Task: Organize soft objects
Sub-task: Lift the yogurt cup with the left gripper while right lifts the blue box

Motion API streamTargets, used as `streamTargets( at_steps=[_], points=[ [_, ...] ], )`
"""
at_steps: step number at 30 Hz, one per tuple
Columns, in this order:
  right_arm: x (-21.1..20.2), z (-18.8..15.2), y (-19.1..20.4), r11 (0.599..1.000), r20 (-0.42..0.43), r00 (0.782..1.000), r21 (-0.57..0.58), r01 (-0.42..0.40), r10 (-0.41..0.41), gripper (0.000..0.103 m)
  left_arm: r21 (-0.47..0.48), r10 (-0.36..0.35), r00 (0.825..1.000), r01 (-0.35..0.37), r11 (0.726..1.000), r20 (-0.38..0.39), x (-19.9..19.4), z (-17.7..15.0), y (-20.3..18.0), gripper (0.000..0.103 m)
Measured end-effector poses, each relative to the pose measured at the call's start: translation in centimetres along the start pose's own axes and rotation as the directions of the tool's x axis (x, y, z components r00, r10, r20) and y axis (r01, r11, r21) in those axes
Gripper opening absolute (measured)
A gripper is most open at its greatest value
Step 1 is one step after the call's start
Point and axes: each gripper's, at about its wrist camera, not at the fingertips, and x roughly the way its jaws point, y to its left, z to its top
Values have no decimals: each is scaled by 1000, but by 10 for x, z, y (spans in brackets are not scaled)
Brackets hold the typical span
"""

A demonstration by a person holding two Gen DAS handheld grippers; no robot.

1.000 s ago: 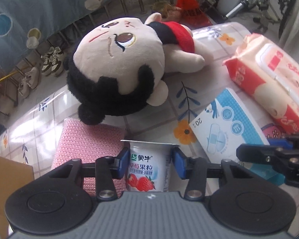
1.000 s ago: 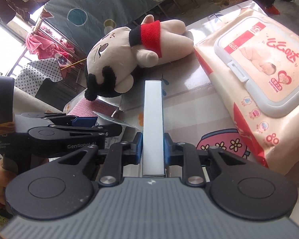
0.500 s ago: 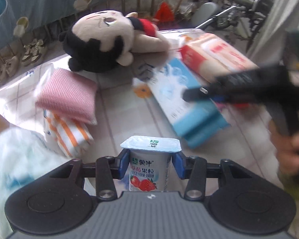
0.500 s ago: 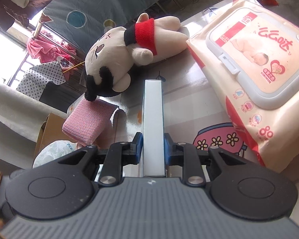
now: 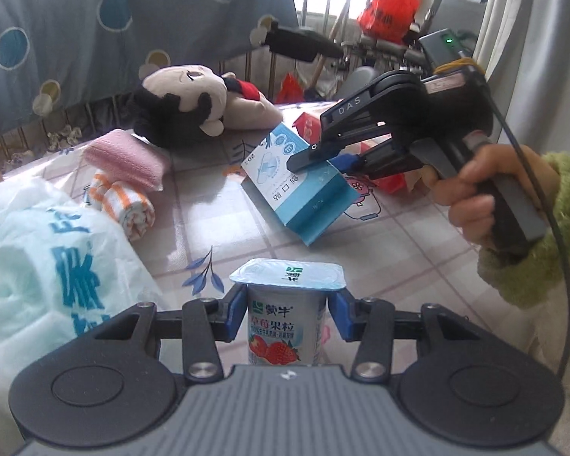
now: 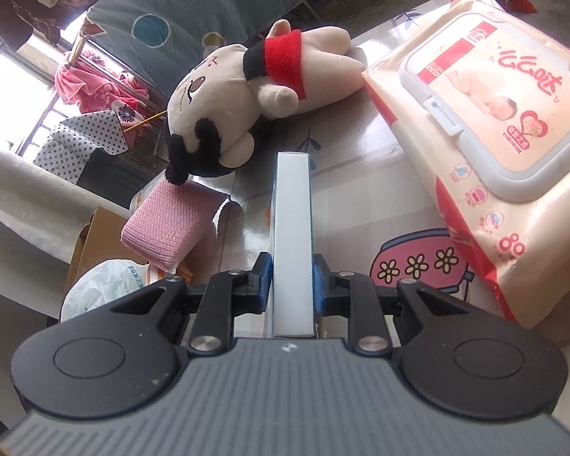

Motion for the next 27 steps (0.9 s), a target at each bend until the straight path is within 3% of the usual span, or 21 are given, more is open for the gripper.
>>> streamTargets(
  at_steps=[4,11,13,18,23,27],
  points=[
    [1,0,3,1000,1,1000,-16,6,-6,21,-8,11,1000,-11,1000,20,-9,-12,-1,48],
    [3,0,4,1000,-1,1000,-27,9,-9,22,24,25,999,-24,999,-30,-16,-36,-7,60],
    [5,-1,5,1000,-6,1000,-30,9,-9,23,24,24,999,-23,999,-34,-17,-37,-8,74],
    [11,-3,8,999,-25,1000,-40,14,-15,26,-4,12,1000,-12,1000,0,-22,-26,-10,88],
    [13,-3,9,999,-41,999,-46,9,-11,27,-22,58,996,-59,998,-65,-4,-16,-12,85],
    [13,-3,6,999,-52,999,-40,3,-5,28,-47,69,989,-76,996,-127,9,-12,-13,67]
  ],
)
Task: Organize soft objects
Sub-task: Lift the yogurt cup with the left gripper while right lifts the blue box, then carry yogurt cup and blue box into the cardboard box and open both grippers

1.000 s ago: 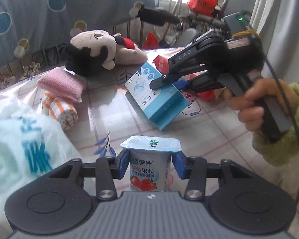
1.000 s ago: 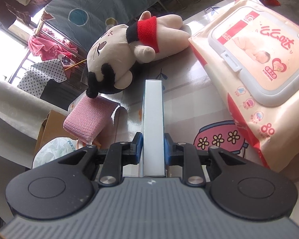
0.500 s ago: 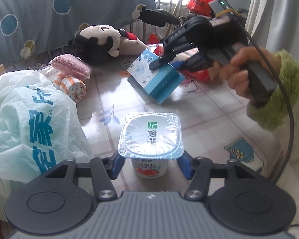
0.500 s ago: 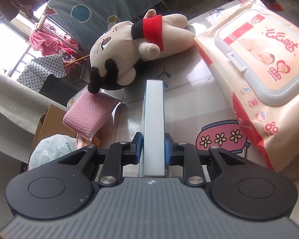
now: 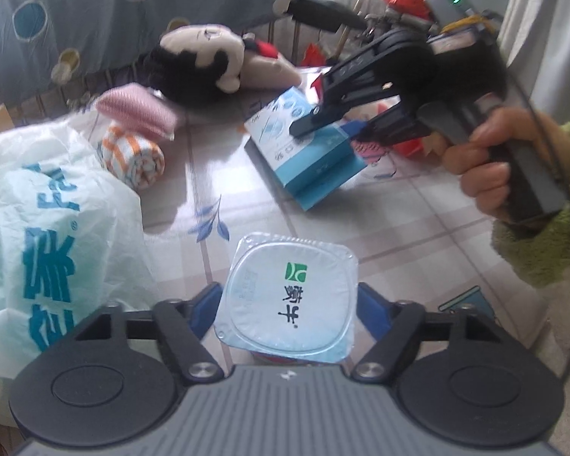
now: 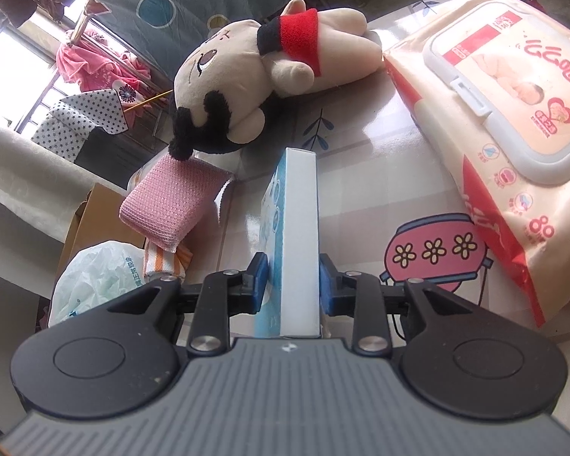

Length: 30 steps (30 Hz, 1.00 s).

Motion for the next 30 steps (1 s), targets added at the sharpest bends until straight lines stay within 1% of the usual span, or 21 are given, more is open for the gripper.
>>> streamTargets(
  at_steps=[3,7,10,12,14,16,19,22,25,30],
  points=[
    [2,0,-2,1000,-12,1000,8,-18,18,28,-24,5,1000,-5,1000,-12,1,2,1,66],
    [-1,-2,2,1000,4,1000,-7,-17,17,24,-64,-2,999,0,998,-32,-1,10,5,65],
    [-7,-3,11,999,17,1000,-35,-26,26,18,-99,-30,999,25,995,-41,-4,22,11,65],
    [-11,-3,18,997,36,999,-74,-8,11,18,-133,-48,998,42,990,-47,-5,33,16,65],
    [-15,-4,23,995,56,998,-97,19,-14,18,-143,-62,998,58,988,-28,-7,48,20,65],
    [-17,-4,27,992,74,996,-111,53,-45,18,-150,-60,998,58,987,-11,-9,63,24,65],
    [-23,0,34,992,89,994,-107,70,-61,18,-174,-90,996,90,981,13,-12,88,35,65],
    [-31,5,47,988,104,991,-119,101,-88,18,-198,-95,995,99,975,32,-14,111,50,65],
    [-40,11,68,978,119,985,-155,143,-125,18,-215,-86,995,95,972,55,-19,131,67,65],
    [-56,23,120,953,149,973,-222,205,-174,18,-260,-87,989,115,959,117,-38,155,103,65]
  ],
)
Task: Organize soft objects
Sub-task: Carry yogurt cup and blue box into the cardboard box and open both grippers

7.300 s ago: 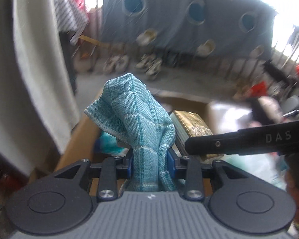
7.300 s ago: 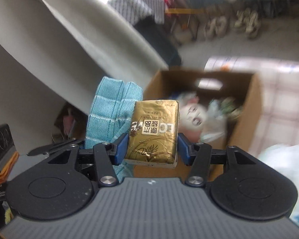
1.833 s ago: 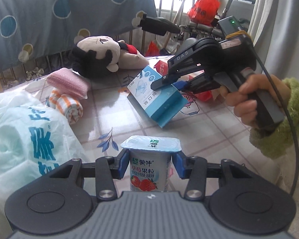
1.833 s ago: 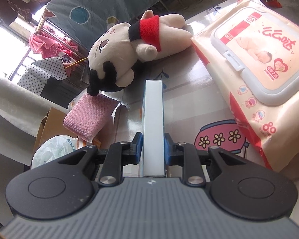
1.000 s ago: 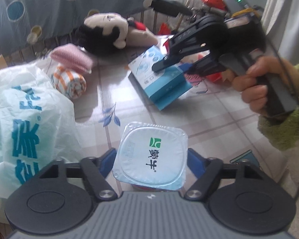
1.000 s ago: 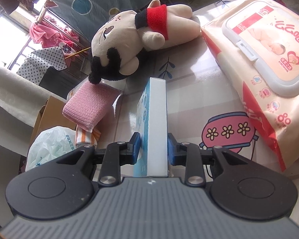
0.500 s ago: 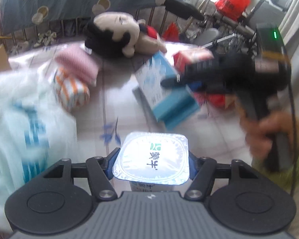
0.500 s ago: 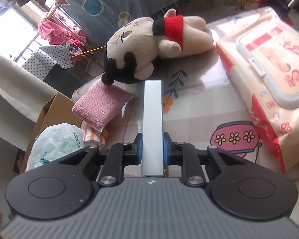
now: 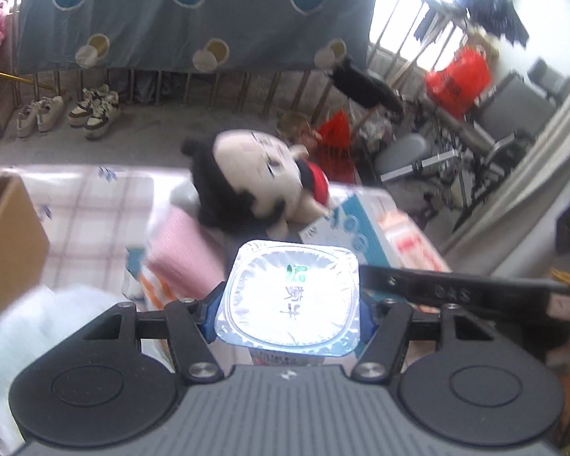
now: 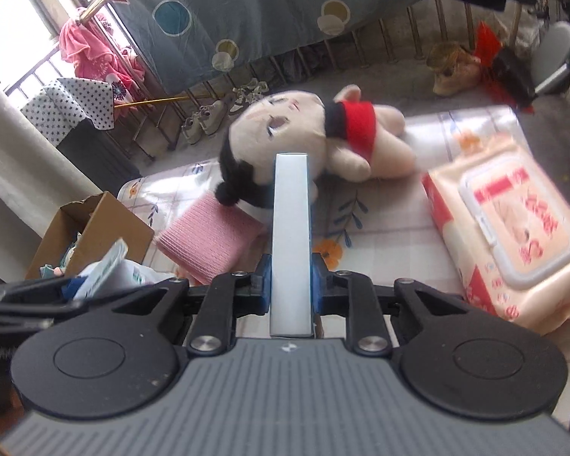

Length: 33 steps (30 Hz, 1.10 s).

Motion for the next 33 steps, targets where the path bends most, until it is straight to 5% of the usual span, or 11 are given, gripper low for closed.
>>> streamTargets(
  at_steps=[8,15,23,33],
  points=[
    [-22,42,118,991,31,999,-134,-9,13,18,-60,22,993,-16,998,112,-62,35,63,65],
    [-8,55,249,959,-24,986,-228,-167,166,18,-125,164,972,-145,982,167,-132,38,142,65],
    [46,27,362,913,-191,935,-230,-338,298,18,-194,313,940,-285,939,133,-176,16,220,65],
    [124,-36,421,926,-392,886,-170,-336,250,18,-234,302,953,-289,928,23,-166,-35,289,65]
  ],
)
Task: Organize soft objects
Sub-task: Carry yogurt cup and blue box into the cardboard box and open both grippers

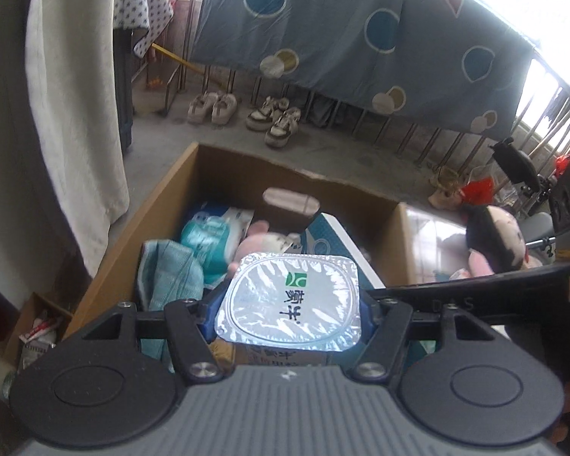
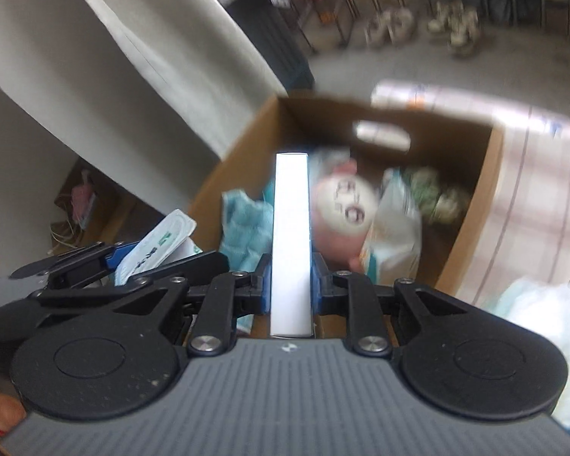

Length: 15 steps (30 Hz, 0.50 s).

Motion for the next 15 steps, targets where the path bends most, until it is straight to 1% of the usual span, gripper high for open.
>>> streamTargets(
  at_steps=[5,8,11,15],
  points=[
    [42,-8,-3,998,-80,996,49,46,-42,18,-19,26,998,-27,999,-57,19,-14,22,65],
    [59,-8,-5,996,-115,993,70,49,-41,19,-39,38,997,-41,998,-70,23,-18,35,65],
    [68,-3,-4,996,-126,989,44,78,-72,19,-51,49,996,-53,997,-74,21,-24,44,65],
    [81,-1,-1,994,-151,984,27,103,-98,19,-41,55,996,-58,997,-69,14,-24,45,65]
  ],
)
